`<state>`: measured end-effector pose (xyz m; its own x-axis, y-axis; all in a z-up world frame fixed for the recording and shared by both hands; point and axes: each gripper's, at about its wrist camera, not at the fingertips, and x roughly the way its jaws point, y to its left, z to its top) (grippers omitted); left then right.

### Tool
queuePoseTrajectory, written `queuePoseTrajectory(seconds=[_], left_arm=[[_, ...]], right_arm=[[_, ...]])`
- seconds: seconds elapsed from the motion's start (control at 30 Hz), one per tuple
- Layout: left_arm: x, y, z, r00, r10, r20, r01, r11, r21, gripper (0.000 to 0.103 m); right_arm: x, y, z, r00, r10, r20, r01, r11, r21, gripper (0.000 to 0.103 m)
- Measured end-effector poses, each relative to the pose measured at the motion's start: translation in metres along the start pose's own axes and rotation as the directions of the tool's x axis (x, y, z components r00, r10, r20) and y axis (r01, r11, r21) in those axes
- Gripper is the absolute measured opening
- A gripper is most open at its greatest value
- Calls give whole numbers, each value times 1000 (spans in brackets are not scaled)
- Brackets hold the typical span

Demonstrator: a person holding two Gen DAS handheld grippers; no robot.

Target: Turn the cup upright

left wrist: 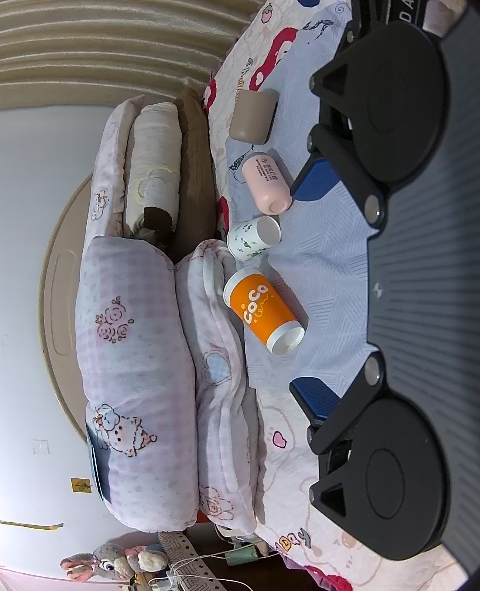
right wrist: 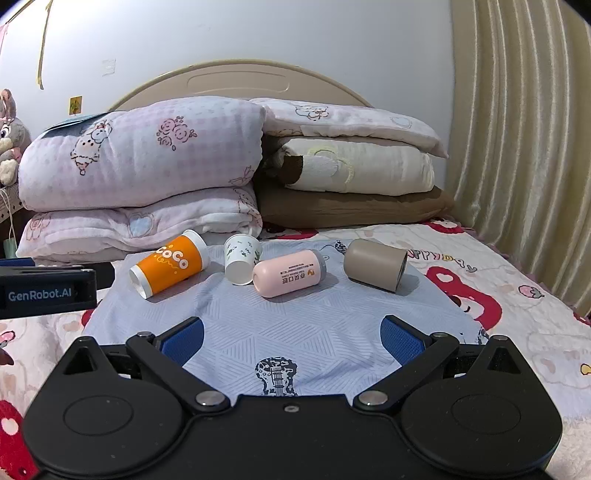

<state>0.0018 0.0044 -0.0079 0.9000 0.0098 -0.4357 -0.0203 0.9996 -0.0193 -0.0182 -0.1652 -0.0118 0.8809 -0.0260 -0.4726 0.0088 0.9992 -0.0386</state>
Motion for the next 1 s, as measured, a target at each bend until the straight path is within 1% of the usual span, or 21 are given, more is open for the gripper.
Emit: queuePoseTrajectory(seconds=[0.7, 0.8, 0.9, 1.0], left_arm=[[1, -3, 2, 1000, -10, -16, 10, 1000, 1, 103], [1, -3, 2, 1000, -17, -12, 17, 1000, 17, 103], [-4, -2, 4, 999, -30, 11, 29, 998, 55, 103], [-4, 1, 11, 999, -45, 4, 45, 997, 55, 103]], right_arm=[[3, 2, -2, 1000, 2, -17, -2, 1000, 3, 103], [2, 0, 0, 1000, 2, -12, -2, 1000, 2, 103], [-2, -7, 3, 1000, -11, 21, 10, 999, 43, 103], [-3, -18, 9, 999, -12, 37, 9, 995, 98, 103]])
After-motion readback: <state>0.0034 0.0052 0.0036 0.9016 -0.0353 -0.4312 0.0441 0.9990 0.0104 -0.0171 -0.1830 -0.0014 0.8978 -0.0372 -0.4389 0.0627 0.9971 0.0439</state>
